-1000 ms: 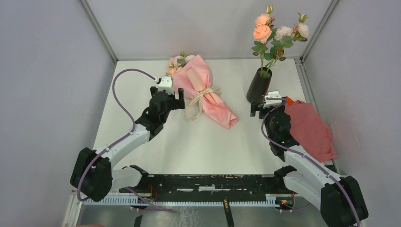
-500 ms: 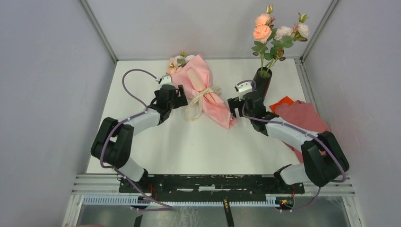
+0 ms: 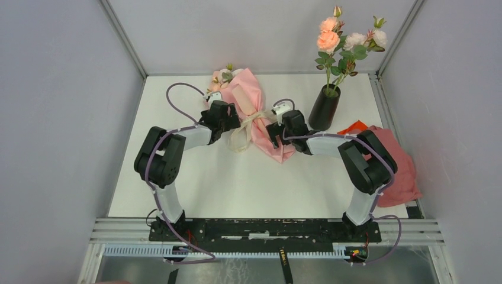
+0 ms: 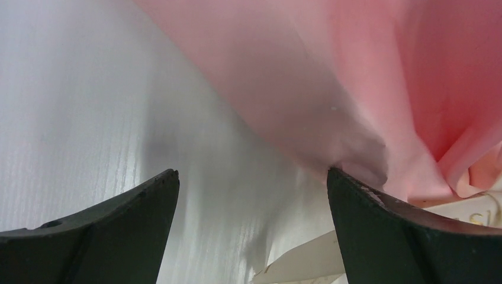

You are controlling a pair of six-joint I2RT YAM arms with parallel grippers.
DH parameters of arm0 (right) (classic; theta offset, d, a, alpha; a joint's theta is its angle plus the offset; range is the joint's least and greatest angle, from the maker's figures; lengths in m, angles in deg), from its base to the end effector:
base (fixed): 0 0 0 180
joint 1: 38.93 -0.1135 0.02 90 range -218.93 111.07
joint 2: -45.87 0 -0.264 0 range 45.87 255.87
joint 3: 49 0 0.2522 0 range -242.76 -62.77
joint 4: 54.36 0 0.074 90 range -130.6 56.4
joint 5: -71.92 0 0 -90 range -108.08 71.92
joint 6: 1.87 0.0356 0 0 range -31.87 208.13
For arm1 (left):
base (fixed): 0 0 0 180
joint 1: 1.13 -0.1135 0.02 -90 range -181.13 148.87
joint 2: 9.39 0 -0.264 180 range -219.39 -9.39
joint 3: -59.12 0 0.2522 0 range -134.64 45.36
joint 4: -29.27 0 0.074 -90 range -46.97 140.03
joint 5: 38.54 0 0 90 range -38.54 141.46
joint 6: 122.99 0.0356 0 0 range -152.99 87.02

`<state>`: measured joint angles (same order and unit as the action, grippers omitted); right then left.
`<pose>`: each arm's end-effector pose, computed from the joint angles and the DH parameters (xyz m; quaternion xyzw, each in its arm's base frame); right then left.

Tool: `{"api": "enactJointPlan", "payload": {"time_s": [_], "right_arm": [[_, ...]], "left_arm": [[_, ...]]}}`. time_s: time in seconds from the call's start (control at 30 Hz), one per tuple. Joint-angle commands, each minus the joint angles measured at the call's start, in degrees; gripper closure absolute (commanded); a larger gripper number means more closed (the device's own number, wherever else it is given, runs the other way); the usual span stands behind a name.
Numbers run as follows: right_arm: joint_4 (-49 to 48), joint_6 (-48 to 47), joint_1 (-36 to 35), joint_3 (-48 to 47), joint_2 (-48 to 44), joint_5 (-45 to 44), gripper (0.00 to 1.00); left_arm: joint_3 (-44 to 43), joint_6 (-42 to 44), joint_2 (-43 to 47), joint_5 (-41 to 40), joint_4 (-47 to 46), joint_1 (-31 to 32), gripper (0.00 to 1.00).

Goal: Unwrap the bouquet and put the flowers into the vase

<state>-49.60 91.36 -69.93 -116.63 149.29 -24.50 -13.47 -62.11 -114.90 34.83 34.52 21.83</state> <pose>0.3183 0.1866 0.1517 -0.1949 0.8860 0.0743 0.4141 0.3606 -0.1417 0.1640 -0.1109 0.8853 -0.0730 0.4456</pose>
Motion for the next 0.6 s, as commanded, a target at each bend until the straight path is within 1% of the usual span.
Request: {"api": "enactJointPlan", "payload": {"time_s": [0.0,0.17,0.23,0.27,0.33,0.4,0.47,0.53,0.57], "right_arm": [[-0.02,-0.39,-5.7,-2.36,1.12,-0.92,0.02],[0.7,-0.76,-13.38,-3.22,1.87,-2.37,0.02],[1.78,-1.4,-16.37,-4.03,2.41,-5.13,0.02],[2.48,-2.3,-18.02,-4.58,2.42,-8.07,0.02],[3.3,-4.59,-21.12,-4.39,1.15,-17.42,0.02],[2.45,-6.03,-23.86,-2.84,-1.82,-30.51,0.02],[-0.08,-7.34,-25.23,-0.64,-5.85,-42.79,0.02],[1.13,-2.47,-25.0,-0.4,-8.18,-51.29,0.02],[2.01,0.08,-24.39,-0.68,-9.1,-53.19,0.02]], "left_arm": [[-1.77,-2.76,-1.24,-0.37,-1.7,-0.02,0.0],[0.12,-3.49,0.18,-0.19,-4.42,-0.02,0.0],[0.28,-4.45,0.98,-1.68,-3.79,-0.09,0.0],[0.88,-5.11,1.93,-2.61,-3.57,-0.03,0.0],[2.9,-5.07,4.53,-3.14,-4.64,0.01,0.0],[5.26,-4.4,9.4,-5.41,-4.86,0.19,0.01],[7.71,-2.3,14.63,-9.62,-5.12,0.94,0.01],[9.5,0.41,20.05,-15.5,-4.87,1.74,0.0],[10.08,0.93,22.56,-17.45,-4.24,1.9,0.0]]}}
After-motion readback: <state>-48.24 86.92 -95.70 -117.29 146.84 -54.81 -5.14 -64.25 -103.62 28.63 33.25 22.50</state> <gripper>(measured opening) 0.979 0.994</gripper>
